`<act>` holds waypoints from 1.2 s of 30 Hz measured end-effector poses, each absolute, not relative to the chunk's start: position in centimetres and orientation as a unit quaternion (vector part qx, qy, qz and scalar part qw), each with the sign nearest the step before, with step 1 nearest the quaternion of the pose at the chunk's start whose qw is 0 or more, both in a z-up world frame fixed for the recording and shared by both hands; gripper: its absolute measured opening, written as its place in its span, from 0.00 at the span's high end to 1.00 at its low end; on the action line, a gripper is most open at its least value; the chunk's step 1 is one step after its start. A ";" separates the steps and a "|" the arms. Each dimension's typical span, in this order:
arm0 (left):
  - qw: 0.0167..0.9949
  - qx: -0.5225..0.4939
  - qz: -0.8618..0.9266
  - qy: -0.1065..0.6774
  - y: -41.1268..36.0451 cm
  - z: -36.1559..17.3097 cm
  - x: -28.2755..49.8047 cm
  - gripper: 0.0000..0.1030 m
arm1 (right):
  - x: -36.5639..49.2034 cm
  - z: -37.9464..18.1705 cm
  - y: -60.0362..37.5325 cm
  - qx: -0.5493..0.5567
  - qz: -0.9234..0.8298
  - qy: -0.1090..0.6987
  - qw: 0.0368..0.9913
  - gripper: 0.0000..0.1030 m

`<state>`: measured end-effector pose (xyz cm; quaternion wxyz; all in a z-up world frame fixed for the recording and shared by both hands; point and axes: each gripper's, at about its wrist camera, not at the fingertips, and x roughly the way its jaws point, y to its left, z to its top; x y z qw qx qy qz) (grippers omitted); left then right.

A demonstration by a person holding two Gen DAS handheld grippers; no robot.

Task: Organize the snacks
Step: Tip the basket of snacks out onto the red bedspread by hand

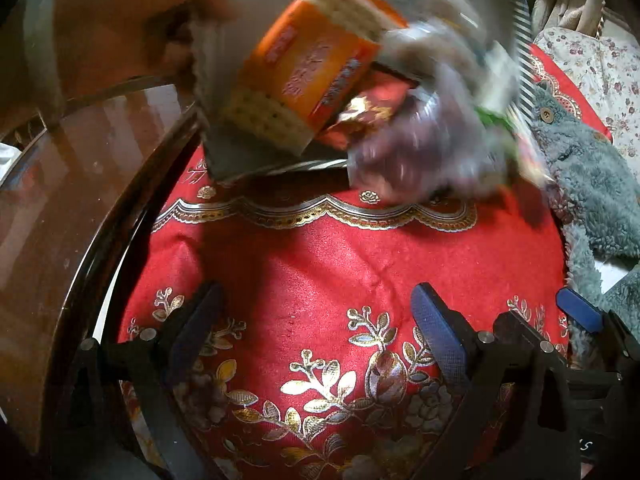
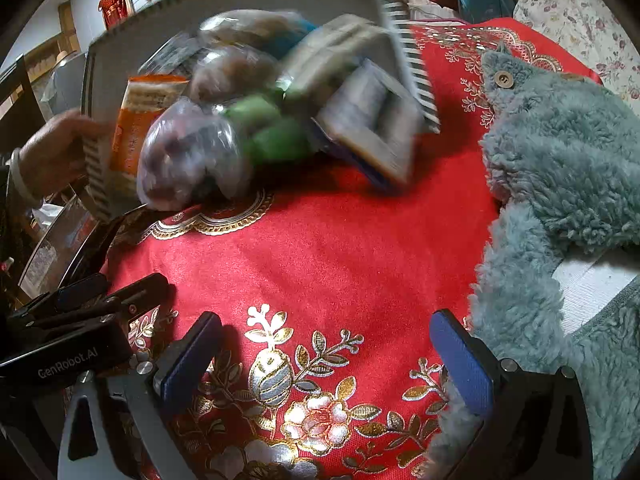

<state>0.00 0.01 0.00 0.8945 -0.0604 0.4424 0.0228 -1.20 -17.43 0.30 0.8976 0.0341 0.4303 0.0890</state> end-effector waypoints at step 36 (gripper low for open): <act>0.894 -0.060 0.023 0.443 0.4 0.0 0.2 0.07 | -1.1 0.2 -17.3 0.035 0.090 0.431 0.897 0.00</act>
